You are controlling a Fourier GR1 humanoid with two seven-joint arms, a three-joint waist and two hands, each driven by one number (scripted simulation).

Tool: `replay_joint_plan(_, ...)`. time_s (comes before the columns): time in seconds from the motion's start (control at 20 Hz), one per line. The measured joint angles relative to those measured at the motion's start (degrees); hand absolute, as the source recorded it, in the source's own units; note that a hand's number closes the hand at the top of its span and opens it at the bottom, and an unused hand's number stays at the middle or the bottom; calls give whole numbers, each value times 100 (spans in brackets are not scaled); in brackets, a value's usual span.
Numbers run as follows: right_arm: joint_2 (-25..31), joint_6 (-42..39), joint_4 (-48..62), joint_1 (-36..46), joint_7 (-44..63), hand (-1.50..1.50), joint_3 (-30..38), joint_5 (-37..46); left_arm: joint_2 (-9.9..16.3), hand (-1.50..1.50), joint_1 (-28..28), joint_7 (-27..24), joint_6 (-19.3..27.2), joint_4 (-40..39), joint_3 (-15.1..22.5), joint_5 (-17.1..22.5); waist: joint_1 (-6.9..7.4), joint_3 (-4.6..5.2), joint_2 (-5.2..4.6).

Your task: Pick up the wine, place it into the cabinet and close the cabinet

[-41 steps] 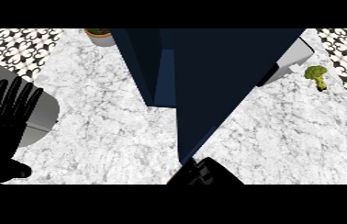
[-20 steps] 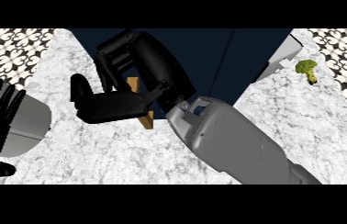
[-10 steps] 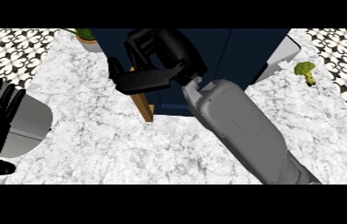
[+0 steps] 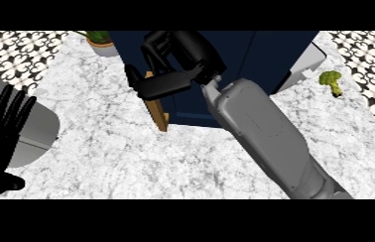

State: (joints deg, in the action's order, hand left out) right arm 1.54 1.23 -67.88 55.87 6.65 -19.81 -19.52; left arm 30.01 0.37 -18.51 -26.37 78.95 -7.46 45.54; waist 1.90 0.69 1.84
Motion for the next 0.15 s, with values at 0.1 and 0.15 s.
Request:
replay_joint_plan(0.1, 5, -77, 86, 38, -77, 150, 10, 26, 29, -150, -38, 34, -47, -27, -30, 45, 5, 4, 5)
replay_joint_plan(0.15, -8, -72, 124, 48, -132, 150, 15, 59, 28, -150, -39, 38, -78, -27, -18, 37, 7, 3, 9)
